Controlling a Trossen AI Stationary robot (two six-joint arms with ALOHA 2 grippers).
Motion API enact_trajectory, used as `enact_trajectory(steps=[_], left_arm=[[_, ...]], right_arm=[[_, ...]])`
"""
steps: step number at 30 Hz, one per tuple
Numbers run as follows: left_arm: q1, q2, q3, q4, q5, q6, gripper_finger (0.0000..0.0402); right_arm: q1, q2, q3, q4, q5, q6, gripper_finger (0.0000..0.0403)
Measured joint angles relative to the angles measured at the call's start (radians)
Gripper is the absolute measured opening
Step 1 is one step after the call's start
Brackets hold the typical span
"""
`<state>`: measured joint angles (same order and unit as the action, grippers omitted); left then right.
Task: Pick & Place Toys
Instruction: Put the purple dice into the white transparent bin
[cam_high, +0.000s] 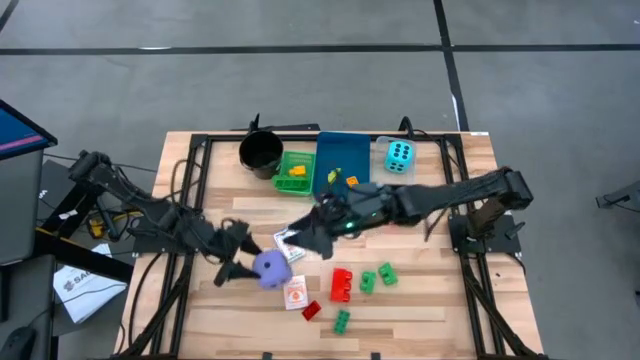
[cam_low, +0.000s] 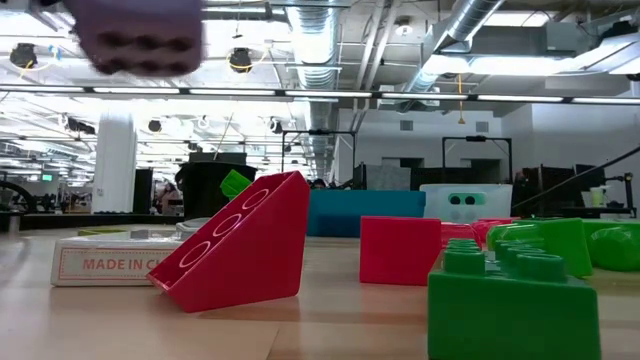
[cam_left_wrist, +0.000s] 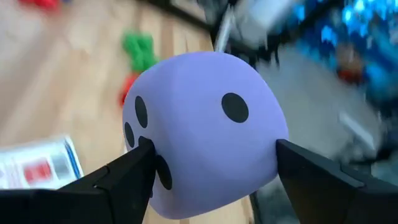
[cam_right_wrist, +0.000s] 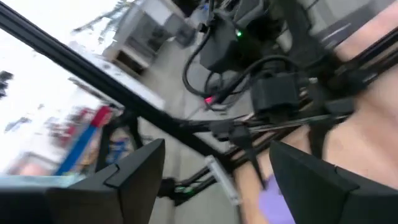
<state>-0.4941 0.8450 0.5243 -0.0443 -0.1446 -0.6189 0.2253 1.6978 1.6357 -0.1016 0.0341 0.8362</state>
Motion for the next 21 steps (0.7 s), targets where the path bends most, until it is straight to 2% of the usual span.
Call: enact_trajectory(steps=[6, 10, 16, 21], left_arm=[[0.146, -0.068, 0.0, 0.096, -0.036, 0.0, 0.0301], [0.252, -0.065, 0.001, 0.227, -0.039, 0.0, 0.0301], [0.385, 0.024, 0.001, 0.485, -0.035, -0.014, 0.0301], [0.465, 0.153, 0.001, 0.637, -0.009, -0.066, 0.03]], right_arm=[[0.019, -0.105, 0.125, -0.189, 0.201, -0.199, 0.0283], [0.043, -0.161, 0.161, -0.21, 0.348, -0.326, 0.0283], [0.077, -0.228, 0.164, -0.207, 0.541, -0.464, 0.0283], [0.082, -0.263, 0.164, -0.221, 0.567, -0.505, 0.0283]])
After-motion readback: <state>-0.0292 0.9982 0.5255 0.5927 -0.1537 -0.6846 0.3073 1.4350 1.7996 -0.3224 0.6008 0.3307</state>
